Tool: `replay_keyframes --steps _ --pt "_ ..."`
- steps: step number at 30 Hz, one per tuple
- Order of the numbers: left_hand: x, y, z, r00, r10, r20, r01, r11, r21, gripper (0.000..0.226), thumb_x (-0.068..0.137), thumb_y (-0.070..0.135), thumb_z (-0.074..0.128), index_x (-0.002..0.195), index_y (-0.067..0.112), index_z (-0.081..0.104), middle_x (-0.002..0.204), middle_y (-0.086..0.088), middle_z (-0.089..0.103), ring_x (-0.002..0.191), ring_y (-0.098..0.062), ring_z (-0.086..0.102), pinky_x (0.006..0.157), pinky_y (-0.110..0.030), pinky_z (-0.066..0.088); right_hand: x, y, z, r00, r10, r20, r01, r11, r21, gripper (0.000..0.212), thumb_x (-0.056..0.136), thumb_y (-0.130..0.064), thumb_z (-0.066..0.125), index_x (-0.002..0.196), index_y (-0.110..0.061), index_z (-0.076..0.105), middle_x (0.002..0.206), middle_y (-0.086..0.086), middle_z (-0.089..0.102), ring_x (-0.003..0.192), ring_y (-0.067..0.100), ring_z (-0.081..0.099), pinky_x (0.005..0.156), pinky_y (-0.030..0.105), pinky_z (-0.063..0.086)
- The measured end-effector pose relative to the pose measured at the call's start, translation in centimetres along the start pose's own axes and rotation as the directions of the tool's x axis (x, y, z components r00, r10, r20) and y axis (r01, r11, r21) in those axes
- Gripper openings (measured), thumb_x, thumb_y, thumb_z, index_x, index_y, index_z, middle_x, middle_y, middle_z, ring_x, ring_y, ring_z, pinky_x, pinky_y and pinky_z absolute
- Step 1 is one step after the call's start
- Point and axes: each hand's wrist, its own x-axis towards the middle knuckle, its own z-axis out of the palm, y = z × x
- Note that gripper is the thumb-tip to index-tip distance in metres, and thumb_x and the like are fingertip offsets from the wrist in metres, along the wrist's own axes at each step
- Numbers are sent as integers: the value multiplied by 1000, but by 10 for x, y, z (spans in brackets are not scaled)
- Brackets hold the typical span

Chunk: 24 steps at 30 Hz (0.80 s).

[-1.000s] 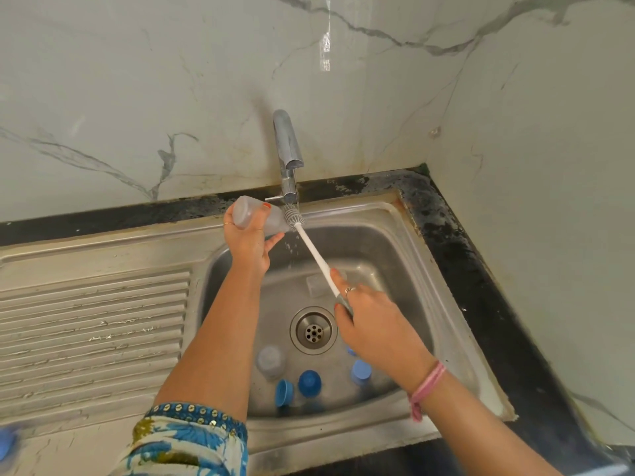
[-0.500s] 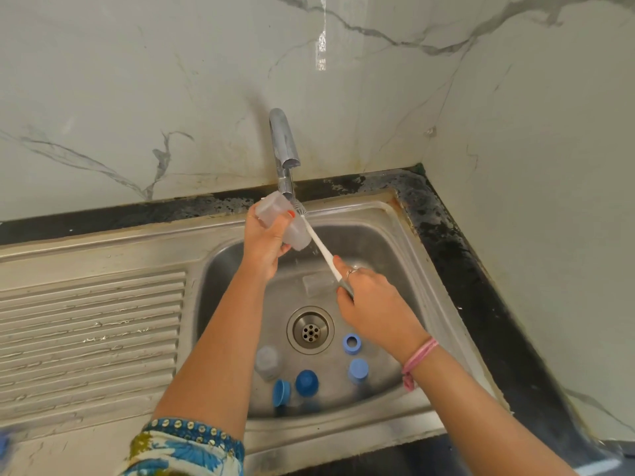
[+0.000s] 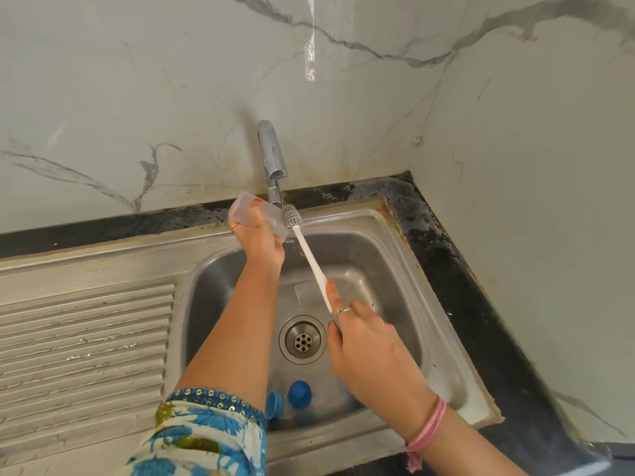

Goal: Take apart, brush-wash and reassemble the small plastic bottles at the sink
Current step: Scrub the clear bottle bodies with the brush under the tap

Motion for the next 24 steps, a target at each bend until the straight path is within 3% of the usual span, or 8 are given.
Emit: replay_keyframes --steps 2,6,11,14,17,19,21,24 --pt "3 0 -1 993 -102 -52 103 995 15 45 88 26 61 124 3 47 87 -6 52 69 -21 55 45 -26 44 0 -1 2 1000 4 -8 -4 1000 -6 63 95 -26 52 152 -15 27 110 4 57 78 17 59 62 23 41" --pt "-10 0 -2 990 -99 104 85 988 129 69 79 29 63 131 -6 34 81 -9 40 64 -23 41 41 -27 42 26 9 3 995 50 90 -60 992 107 55 102 -22 33 154 -19 16 107 5 50 86 22 54 73 29 40" --pt "-13 -3 -6 997 -73 37 71 995 65 48 90 26 65 132 21 43 115 -10 54 101 -24 57 81 -41 56 36 10 -1 991 8 137 -32 984 174 56 101 -22 35 154 -19 17 96 2 45 82 18 49 71 28 40" --pt "-13 -1 2 999 18 33 -21 998 62 42 93 17 62 131 21 42 103 0 55 92 -16 56 84 -39 54 25 7 -2 994 0 109 -17 988 156 56 102 -23 33 154 -21 13 105 3 46 90 24 55 79 32 43" --pt "-12 -1 7 994 60 -88 -53 996 71 51 89 18 67 133 19 42 105 -1 56 94 -18 57 88 -42 54 23 8 -4 996 3 85 -17 987 161 56 102 -24 32 155 -23 12 100 0 42 85 22 54 74 29 40" --pt "-8 4 5 982 73 -176 -72 997 16 55 83 26 70 131 17 45 110 -7 57 99 -25 58 83 -46 55 17 4 -5 996 -27 88 16 992 125 58 102 -25 32 155 -24 9 105 1 46 85 21 56 74 29 44" --pt "0 6 -2 977 47 -209 -57 998 -40 58 84 30 70 132 14 44 111 -10 56 97 -27 59 66 -40 56 8 3 -6 995 -64 82 57 995 84 59 102 -26 33 155 -26 8 112 2 48 84 18 54 75 27 43" --pt "2 7 -12 970 -108 -220 90 992 -91 50 93 32 62 135 19 38 117 -8 53 93 -20 58 57 -27 51 4 16 -18 994 -70 84 54 981 185 57 100 -27 40 152 -35 20 94 -8 46 78 10 46 71 21 38"
